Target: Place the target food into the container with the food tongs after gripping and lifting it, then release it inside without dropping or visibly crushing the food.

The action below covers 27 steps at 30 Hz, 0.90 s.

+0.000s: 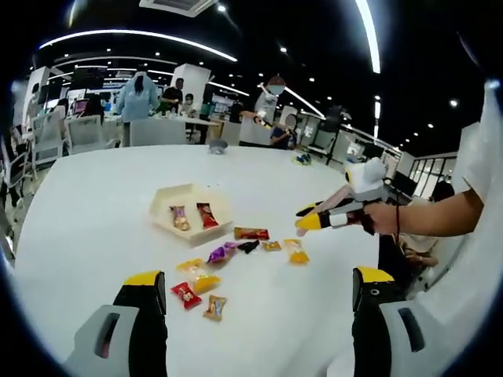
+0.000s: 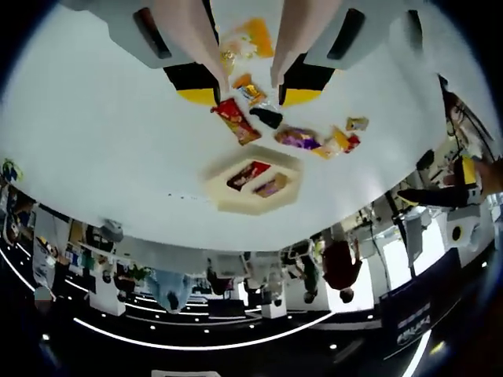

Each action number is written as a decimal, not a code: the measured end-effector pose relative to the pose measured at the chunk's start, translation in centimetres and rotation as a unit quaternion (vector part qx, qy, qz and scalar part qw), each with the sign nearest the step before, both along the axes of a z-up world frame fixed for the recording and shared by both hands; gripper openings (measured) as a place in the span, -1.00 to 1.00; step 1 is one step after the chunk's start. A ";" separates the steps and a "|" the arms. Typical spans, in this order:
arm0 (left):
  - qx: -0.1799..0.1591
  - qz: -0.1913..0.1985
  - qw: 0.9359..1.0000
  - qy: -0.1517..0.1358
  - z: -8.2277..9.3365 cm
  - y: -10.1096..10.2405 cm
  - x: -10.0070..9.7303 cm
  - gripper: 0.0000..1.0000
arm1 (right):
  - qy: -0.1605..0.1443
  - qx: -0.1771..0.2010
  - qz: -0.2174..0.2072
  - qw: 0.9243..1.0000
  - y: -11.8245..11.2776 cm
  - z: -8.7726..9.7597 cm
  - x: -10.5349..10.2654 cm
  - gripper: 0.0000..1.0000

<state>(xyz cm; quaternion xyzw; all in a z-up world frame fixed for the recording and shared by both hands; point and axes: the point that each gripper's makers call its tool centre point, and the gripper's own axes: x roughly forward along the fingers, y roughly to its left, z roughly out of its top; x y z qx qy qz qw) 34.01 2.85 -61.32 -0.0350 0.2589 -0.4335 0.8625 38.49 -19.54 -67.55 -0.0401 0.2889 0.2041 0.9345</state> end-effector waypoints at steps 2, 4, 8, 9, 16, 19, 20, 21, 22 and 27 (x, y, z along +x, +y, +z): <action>-0.005 0.011 1.000 -0.001 0.3 0.1 0.4 0.99 | 0.000 -0.009 0.022 1.000 0.1 -0.2 0.3 -0.43; -0.006 0.012 1.000 -0.001 0.2 0.0 0.6 0.99 | -0.003 -0.018 0.038 0.999 0.1 -0.4 0.7 -0.43; 0.006 0.016 1.000 0.006 -0.3 0.2 0.6 0.99 | -0.009 -0.038 0.087 0.995 0.9 -0.9 1.3 -0.43; 0.006 0.018 1.000 0.007 -0.3 0.3 0.6 0.99 | -0.006 -0.042 0.096 0.994 1.1 -1.2 1.5 -0.43; 0.013 0.035 0.999 0.015 -0.7 0.6 0.7 0.99 | 0.004 -0.052 0.154 0.987 2.5 -2.6 2.0 -0.43; 0.016 0.041 0.999 0.021 -1.1 0.5 0.6 0.99 | 0.016 -0.070 0.180 0.981 2.8 -3.7 2.0 -0.43; 0.016 0.042 0.999 0.021 -1.1 0.5 0.6 0.99 | 0.016 -0.071 0.181 0.981 2.8 -3.8 2.0 -0.43; 0.016 0.046 0.998 0.026 -1.4 0.5 0.5 0.99 | 0.015 -0.070 0.187 0.980 2.9 -4.0 2.2 -0.43; 0.017 0.048 0.998 0.028 -1.6 0.5 0.5 0.99 | 0.015 -0.070 0.193 0.979 3.0 -4.0 2.2 -0.43; 0.019 0.055 0.998 0.037 -2.0 0.4 0.4 0.99 | 0.019 -0.070 0.217 0.973 3.3 -4.9 2.4 -0.44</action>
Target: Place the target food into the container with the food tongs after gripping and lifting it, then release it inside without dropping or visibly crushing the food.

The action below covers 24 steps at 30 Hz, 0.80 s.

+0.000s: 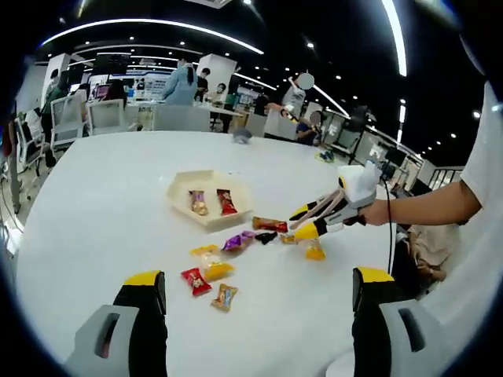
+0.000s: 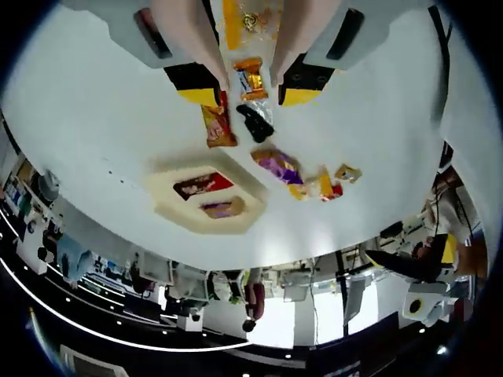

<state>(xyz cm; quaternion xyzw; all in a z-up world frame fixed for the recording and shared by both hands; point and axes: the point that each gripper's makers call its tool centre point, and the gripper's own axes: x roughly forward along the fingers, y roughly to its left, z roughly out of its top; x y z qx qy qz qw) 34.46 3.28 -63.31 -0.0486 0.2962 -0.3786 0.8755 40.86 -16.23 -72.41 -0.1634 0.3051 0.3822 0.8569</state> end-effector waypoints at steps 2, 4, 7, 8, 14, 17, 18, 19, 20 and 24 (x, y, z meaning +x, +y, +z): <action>0.001 0.003 1.000 0.001 -0.1 0.1 0.1 0.99 | 0.004 -0.001 0.010 1.000 0.1 -0.4 0.0 -0.44; 0.002 0.006 1.000 0.003 -0.1 0.1 0.1 0.99 | 0.005 -0.003 0.015 1.000 0.2 -0.6 0.1 -0.44; 0.002 0.012 1.000 0.004 -0.2 0.2 0.3 0.99 | 0.008 0.003 0.016 1.000 0.2 -0.8 0.3 -0.44; 0.002 0.013 1.000 0.004 -0.2 0.2 0.4 0.99 | 0.011 0.005 0.019 1.000 0.3 -1.0 0.2 -0.44; 0.005 0.018 1.000 0.006 -0.2 0.1 0.7 0.99 | 0.022 0.012 0.018 1.000 0.2 -1.5 -0.1 -0.46; 0.005 0.019 1.000 0.008 -0.3 0.0 0.7 0.98 | 0.028 0.028 -0.009 0.999 -0.1 -1.4 0.2 -0.51; 0.005 0.018 1.000 0.009 -0.3 -0.1 0.7 0.98 | 0.027 0.026 -0.016 0.999 -0.3 -1.4 0.5 -0.54; 0.005 0.018 1.000 0.009 -0.3 -0.1 0.8 0.98 | 0.027 0.028 -0.022 0.999 -0.4 -1.4 0.6 -0.56; 0.004 0.019 1.000 0.008 -0.3 -0.2 0.8 0.98 | 0.030 0.030 -0.032 0.999 -0.5 -1.5 0.7 -0.58; 0.002 0.019 1.000 0.004 0.0 -0.3 0.9 0.98 | 0.034 0.020 -0.051 0.998 -0.4 -1.5 1.0 -0.62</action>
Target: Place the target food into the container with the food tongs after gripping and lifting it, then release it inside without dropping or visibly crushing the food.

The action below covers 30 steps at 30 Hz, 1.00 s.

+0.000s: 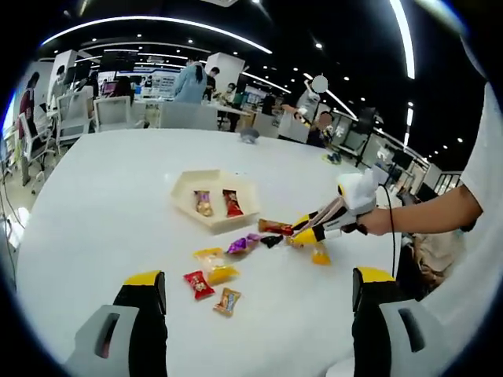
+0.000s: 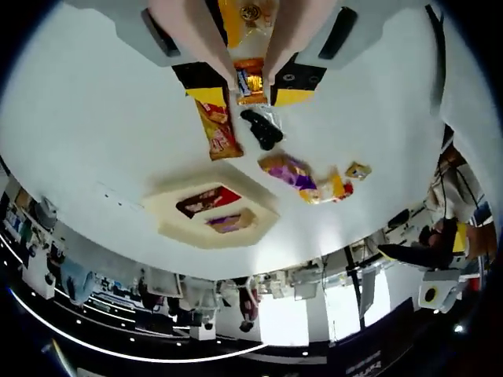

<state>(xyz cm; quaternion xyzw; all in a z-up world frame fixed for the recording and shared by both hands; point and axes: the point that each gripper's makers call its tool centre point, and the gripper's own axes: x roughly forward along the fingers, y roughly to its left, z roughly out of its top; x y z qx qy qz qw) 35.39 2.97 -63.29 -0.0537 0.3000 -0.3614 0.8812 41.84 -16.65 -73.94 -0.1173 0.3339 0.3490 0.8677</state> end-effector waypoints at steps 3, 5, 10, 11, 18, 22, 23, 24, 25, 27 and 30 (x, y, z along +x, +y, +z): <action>-0.001 0.003 1.000 -0.002 0.0 0.1 0.0 0.98 | 0.009 0.008 -0.020 1.000 -0.4 0.0 0.2 -0.62; -0.002 0.001 1.000 -0.003 0.1 0.0 -0.1 0.98 | 0.015 0.016 -0.032 0.999 -0.7 -0.1 0.5 -0.62; -0.006 0.000 1.000 -0.011 0.6 -0.1 -0.3 0.98 | 0.028 0.019 -0.060 0.998 -0.6 -0.2 0.4 -0.62; -0.006 0.000 1.000 -0.012 0.7 -0.1 -0.4 0.98 | 0.037 0.027 -0.070 0.997 -0.6 -0.2 0.3 -0.62; -0.006 0.002 1.000 -0.024 1.4 0.9 -0.8 0.98 | 0.022 0.035 -0.087 0.995 -0.7 1.6 -0.1 -0.61; -0.011 0.002 0.999 -0.033 2.0 1.3 -0.9 0.98 | 0.011 0.041 -0.100 0.994 -0.8 2.9 -0.6 -0.61; -0.012 0.002 0.999 -0.035 2.0 1.4 -0.9 0.98 | 0.011 0.042 -0.101 0.994 -0.8 3.0 -0.7 -0.61; -0.012 0.002 0.999 -0.036 2.1 1.4 -0.9 0.98 | 0.010 0.043 -0.103 0.994 -0.8 3.2 -0.8 -0.61; -0.014 0.001 0.999 -0.037 2.1 1.5 -1.1 0.98 | 0.003 0.042 -0.107 0.993 -0.8 3.7 -0.9 -0.61; -0.015 -0.002 0.999 -0.042 2.3 1.7 -1.3 0.98 | 0.000 0.045 -0.113 0.993 -0.8 4.2 -1.1 -0.61; -0.018 0.000 0.999 -0.047 2.6 2.1 -1.7 0.98 | -0.007 0.049 -0.125 0.991 -1.0 5.1 -1.3 -0.60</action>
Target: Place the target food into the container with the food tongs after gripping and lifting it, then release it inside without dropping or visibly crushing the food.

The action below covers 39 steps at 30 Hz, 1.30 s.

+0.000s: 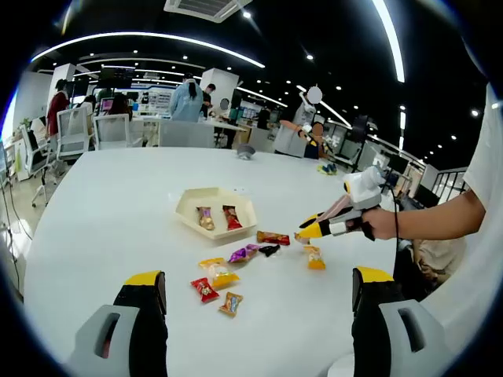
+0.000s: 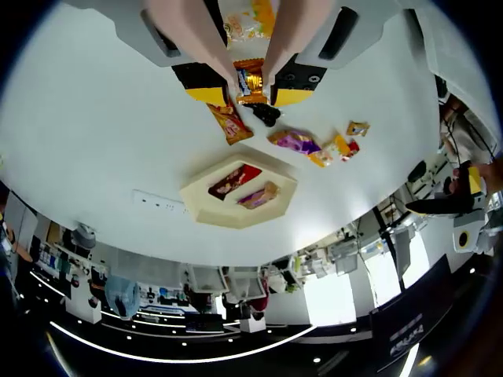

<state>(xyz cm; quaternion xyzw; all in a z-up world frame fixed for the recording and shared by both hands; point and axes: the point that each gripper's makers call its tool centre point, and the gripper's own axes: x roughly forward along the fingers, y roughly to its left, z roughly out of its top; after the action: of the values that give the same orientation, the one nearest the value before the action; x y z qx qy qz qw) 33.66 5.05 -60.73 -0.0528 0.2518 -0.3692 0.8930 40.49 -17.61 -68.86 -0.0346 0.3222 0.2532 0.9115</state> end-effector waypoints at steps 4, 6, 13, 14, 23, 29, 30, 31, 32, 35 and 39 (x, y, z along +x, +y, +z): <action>-0.001 -0.003 1.000 -0.001 -0.2 0.6 -0.5 0.97 | -0.006 0.023 -0.023 0.999 0.2 1.3 -0.3 -0.60; -0.001 -0.007 1.000 -0.003 -0.2 0.9 -0.6 0.98 | -0.009 0.024 -0.026 0.999 0.3 1.7 -0.5 -0.60; -0.007 -0.010 1.000 -0.012 0.3 1.6 -1.0 0.97 | -0.027 0.033 -0.046 0.998 0.6 3.7 -1.0 -0.60; -0.008 -0.010 1.000 -0.012 0.3 1.8 -1.0 0.97 | -0.028 0.035 -0.051 0.998 0.6 3.9 -1.1 -0.60; -0.014 -0.006 1.000 -0.022 0.8 2.3 -1.1 0.97 | -0.036 0.032 -0.055 0.997 0.8 5.4 -1.0 -0.60; -0.015 -0.004 1.000 -0.024 0.9 2.4 -1.2 0.97 | -0.038 0.031 -0.056 0.997 0.5 6.3 -0.6 -0.60; -0.016 -0.004 1.000 -0.024 0.9 2.4 -1.2 0.97 | -0.037 0.030 -0.056 0.997 0.5 6.3 -0.5 -0.60; -0.016 -0.004 1.000 -0.024 0.9 2.4 -1.3 0.97 | -0.037 0.026 -0.055 0.997 0.4 6.3 -0.5 -0.60; -0.015 -0.005 1.000 -0.024 0.8 2.4 -1.3 0.97 | -0.036 0.026 -0.054 0.998 0.4 6.4 -0.4 -0.61; -0.017 -0.005 1.000 -0.024 0.8 2.2 -1.3 0.97 | -0.035 0.022 -0.065 0.997 0.0 6.5 -0.1 -0.61; -0.016 -0.004 1.000 -0.023 0.8 2.2 -1.3 0.97 | -0.034 0.020 -0.072 0.997 -0.3 6.6 0.5 -0.61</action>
<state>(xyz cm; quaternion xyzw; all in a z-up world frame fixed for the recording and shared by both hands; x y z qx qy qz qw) 32.37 7.25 -59.94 -0.0580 0.2256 -0.3782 0.8959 41.04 -17.89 -62.24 -0.0017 0.2876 0.1922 0.9382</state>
